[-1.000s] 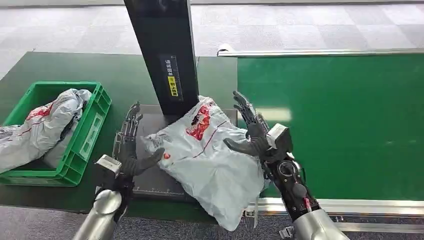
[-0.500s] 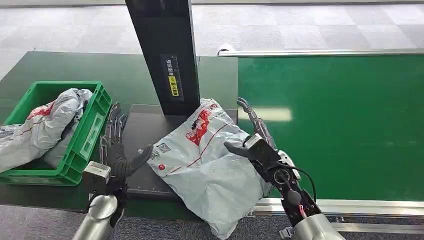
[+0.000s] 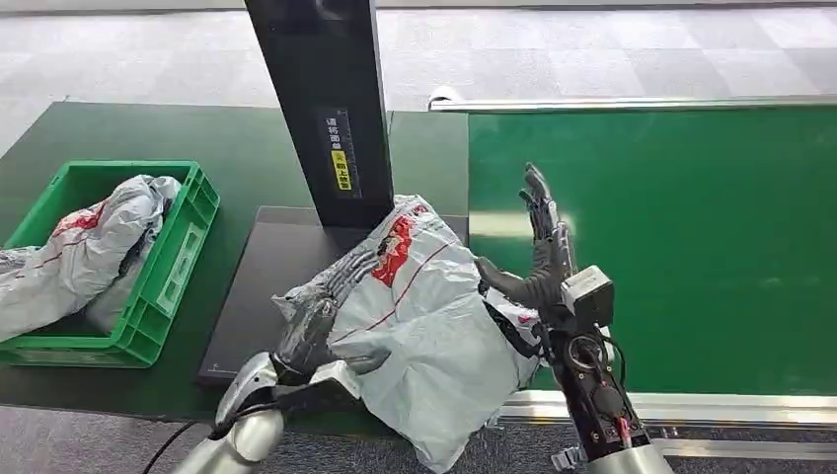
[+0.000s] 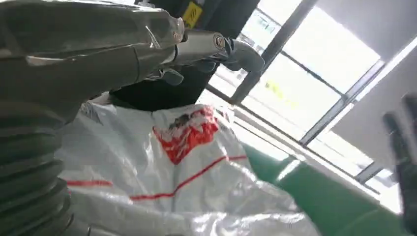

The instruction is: Moved the parcel from conveyor to table for the left to box.

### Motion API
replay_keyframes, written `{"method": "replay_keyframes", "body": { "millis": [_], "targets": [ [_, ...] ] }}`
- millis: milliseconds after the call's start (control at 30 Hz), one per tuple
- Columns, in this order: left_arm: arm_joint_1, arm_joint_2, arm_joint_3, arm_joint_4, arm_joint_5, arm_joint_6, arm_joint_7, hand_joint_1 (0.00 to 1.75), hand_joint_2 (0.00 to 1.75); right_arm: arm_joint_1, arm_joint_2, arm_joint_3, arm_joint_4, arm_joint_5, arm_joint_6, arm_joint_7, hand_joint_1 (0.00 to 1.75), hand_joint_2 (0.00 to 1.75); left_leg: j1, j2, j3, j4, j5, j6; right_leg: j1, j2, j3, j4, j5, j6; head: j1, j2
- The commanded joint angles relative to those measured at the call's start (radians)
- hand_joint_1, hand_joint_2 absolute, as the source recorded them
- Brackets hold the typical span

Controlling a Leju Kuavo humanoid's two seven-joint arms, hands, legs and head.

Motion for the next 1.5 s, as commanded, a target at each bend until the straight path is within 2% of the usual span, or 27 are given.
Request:
{"method": "replay_keyframes", "body": {
  "millis": [33,167,200,267,333,567,633,767,933,967,1000,1333,1400,1500],
  "targets": [
    [-0.104,-0.012,-0.168,0.180,-0.126,-0.026,0.126,0.00,1.75,0.029,0.004,-0.057,-0.074,-0.025,0.040,-0.001,0.00,1.75,0.000,-0.003,0.000,-0.001,0.001,0.000,0.000,-0.002,0.001,-0.001,0.000,0.000,0.000,0.000],
    [-0.158,-0.024,-0.195,0.246,-0.205,-0.071,0.207,0.00,1.75,0.043,0.020,-0.065,-0.071,-0.010,0.036,-0.001,0.00,1.75,0.000,-0.003,0.001,-0.001,0.001,0.001,0.000,-0.002,0.002,-0.001,0.000,0.001,0.000,0.000],
    [-0.205,-0.048,-0.209,0.314,-0.239,-0.097,0.249,0.00,1.75,0.034,0.030,-0.062,-0.052,0.002,0.036,-0.001,0.00,1.75,0.000,-0.004,0.001,-0.001,0.001,0.000,0.000,-0.003,0.002,-0.001,0.000,0.000,0.000,0.000],
    [-0.229,-0.064,-0.206,0.354,-0.241,-0.099,0.247,0.00,1.75,0.025,0.037,-0.063,-0.042,0.007,0.035,-0.001,0.00,1.75,0.000,-0.006,0.000,-0.001,0.001,0.001,0.000,-0.004,0.002,-0.001,0.000,0.001,0.000,0.000],
    [-0.229,-0.064,-0.206,0.354,-0.241,-0.099,0.247,0.00,1.75,0.025,0.037,-0.063,-0.042,0.007,0.035,-0.001,0.00,1.75,-0.001,-0.002,0.000,0.000,0.001,0.000,-0.001,-0.001,0.001,0.000,0.000,0.000,0.000,0.000],
    [-0.229,-0.064,-0.206,0.354,-0.241,-0.099,0.247,0.00,1.75,0.025,0.037,-0.063,-0.042,0.007,0.035,-0.001,0.00,1.75,0.000,-0.002,0.001,-0.001,0.000,0.001,0.000,-0.001,0.002,-0.001,0.000,0.001,0.001,0.000],
    [-0.256,-0.066,-0.233,0.406,-0.303,-0.123,0.303,0.00,1.75,0.010,0.043,-0.067,-0.017,0.012,0.040,-0.001,0.00,1.75,0.000,-0.001,0.001,-0.001,0.000,0.000,0.000,-0.001,0.001,-0.001,0.000,0.000,0.000,0.000],
    [-0.297,-0.108,-0.204,0.559,-0.352,-0.108,0.359,0.00,1.75,0.011,0.060,-0.088,0.009,0.035,0.038,-0.001,0.00,1.75,0.000,-0.002,0.002,-0.002,0.001,0.001,0.000,-0.001,0.003,-0.002,0.001,0.001,0.000,0.000],
    [-0.293,-0.114,-0.152,0.596,-0.379,-0.087,0.396,0.02,1.75,0.031,0.069,-0.113,0.040,0.048,0.034,0.007,0.00,1.75,0.000,-0.001,0.003,-0.001,0.000,0.000,0.000,0.000,0.004,-0.001,0.001,0.000,0.001,0.000],
    [-0.279,-0.112,-0.124,0.577,-0.359,-0.063,0.376,1.50,1.75,0.032,0.070,-0.115,0.050,0.050,0.033,0.007,0.00,1.75,0.000,-0.001,0.004,-0.003,0.001,0.000,0.000,0.000,0.006,-0.003,0.002,0.001,0.000,0.000],
    [-0.270,-0.107,-0.111,0.563,-0.352,-0.049,0.365,1.71,1.75,0.036,0.069,-0.115,0.050,0.053,0.032,0.007,0.00,1.75,0.000,-0.001,0.005,-0.002,0.001,0.000,0.000,0.000,0.006,-0.002,0.001,0.001,0.000,0.000],
    [-0.204,-0.083,-0.027,0.412,-0.235,0.089,0.234,1.75,1.75,0.079,0.059,-0.127,0.006,0.054,0.020,0.025,0.00,1.75,0.000,0.000,0.006,-0.002,0.000,0.001,0.000,0.001,0.006,-0.002,0.001,0.001,0.000,0.000],
    [-0.190,-0.080,-0.011,0.375,-0.189,0.144,0.179,1.75,1.75,0.088,0.057,-0.131,-0.002,0.050,0.016,0.026,0.00,1.75,0.000,0.001,0.006,-0.002,0.000,0.001,0.000,0.001,0.006,-0.002,0.001,0.001,0.000,0.000],
    [-0.158,-0.059,0.020,0.254,-0.076,0.312,0.017,1.75,1.75,0.088,0.057,-0.139,-0.018,0.037,0.010,0.033,0.00,1.75,0.000,0.000,0.004,-0.001,0.000,0.000,0.000,0.001,0.005,-0.001,0.000,0.001,0.000,0.000]
  ]
}}
